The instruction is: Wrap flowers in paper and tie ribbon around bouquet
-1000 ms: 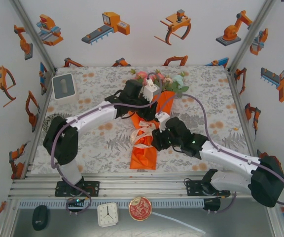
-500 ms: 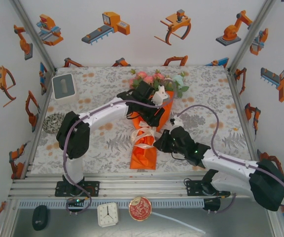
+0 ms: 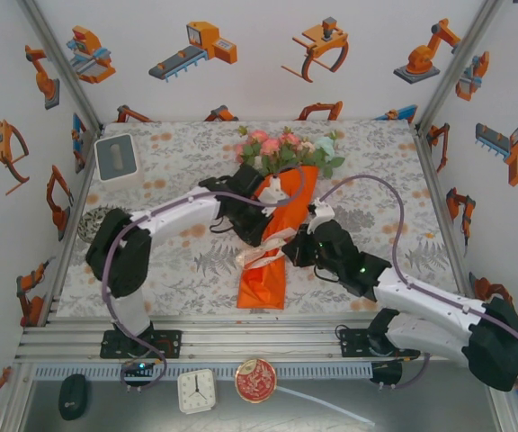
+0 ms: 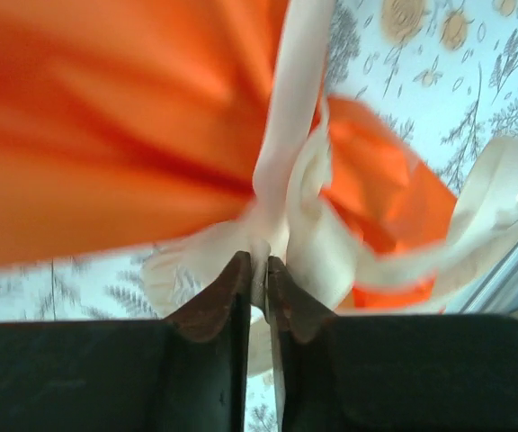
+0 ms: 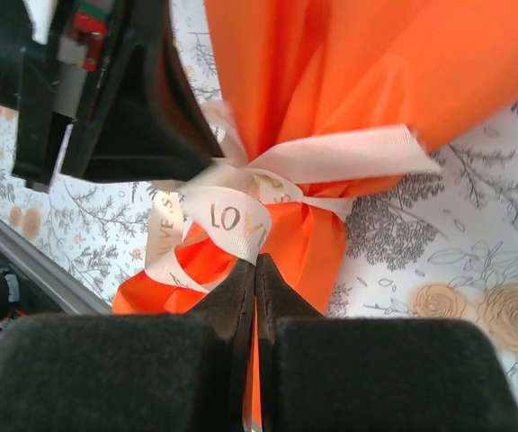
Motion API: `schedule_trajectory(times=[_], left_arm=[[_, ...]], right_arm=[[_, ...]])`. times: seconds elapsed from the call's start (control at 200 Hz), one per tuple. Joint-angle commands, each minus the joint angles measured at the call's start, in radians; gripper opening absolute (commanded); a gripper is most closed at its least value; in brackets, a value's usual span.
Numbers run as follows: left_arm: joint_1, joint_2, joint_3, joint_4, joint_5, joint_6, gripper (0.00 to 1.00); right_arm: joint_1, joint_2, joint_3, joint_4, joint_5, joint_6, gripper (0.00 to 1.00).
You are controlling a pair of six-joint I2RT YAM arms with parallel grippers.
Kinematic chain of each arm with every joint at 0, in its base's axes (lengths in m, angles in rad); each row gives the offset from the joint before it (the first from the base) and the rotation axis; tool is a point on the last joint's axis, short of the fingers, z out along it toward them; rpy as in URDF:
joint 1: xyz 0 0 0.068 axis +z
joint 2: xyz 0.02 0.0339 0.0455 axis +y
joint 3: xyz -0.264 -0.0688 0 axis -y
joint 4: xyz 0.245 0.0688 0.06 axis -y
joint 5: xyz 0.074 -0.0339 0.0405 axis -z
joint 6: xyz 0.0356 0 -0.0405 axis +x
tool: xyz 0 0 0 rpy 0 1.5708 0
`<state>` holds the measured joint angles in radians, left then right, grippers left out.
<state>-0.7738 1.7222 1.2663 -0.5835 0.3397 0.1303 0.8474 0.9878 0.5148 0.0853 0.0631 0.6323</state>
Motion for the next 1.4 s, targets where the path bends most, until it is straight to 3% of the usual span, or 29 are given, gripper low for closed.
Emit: schedule_trajectory(times=[0.0, 0.195, 0.421, 0.566, 0.701, 1.096, 1.166, 1.292, 1.392], left_arm=[[0.014, -0.109, -0.063, 0.089, -0.005, -0.049, 0.29], [0.012, -0.112, -0.036, 0.077, -0.026, -0.045, 0.37], [-0.023, -0.040, 0.148, 0.070, -0.087, 0.055, 0.41], [-0.061, 0.081, 0.270, -0.042, 0.037, 0.178, 0.40], [-0.065, 0.161, 0.324, -0.154, 0.079, 0.262, 0.37], [-0.044, 0.280, 0.361, -0.226, 0.124, 0.242, 0.37], [-0.044, 0.290, 0.362, -0.230, 0.121, 0.236, 0.34], [-0.041, 0.277, 0.362, -0.226, 0.144, 0.220, 0.16], [-0.035, 0.238, 0.359, -0.177, 0.180, 0.169, 0.15]], right_arm=[[-0.002, 0.019, 0.005, 0.016, -0.079, -0.115, 0.00], [0.008, 0.103, 0.014, 0.009, -0.190, -0.162, 0.00], [0.036, 0.156, -0.008, 0.048, -0.227, -0.172, 0.00], [0.041, 0.145, -0.022, 0.058, -0.228, -0.164, 0.00], [0.041, 0.118, -0.047, 0.064, -0.223, -0.163, 0.00], [0.040, 0.111, -0.063, 0.076, -0.230, -0.164, 0.00], [0.041, 0.106, -0.065, 0.073, -0.230, -0.164, 0.00], [0.039, 0.095, -0.068, 0.071, -0.219, -0.167, 0.00], [0.039, 0.092, -0.067, 0.064, -0.218, -0.176, 0.00]])
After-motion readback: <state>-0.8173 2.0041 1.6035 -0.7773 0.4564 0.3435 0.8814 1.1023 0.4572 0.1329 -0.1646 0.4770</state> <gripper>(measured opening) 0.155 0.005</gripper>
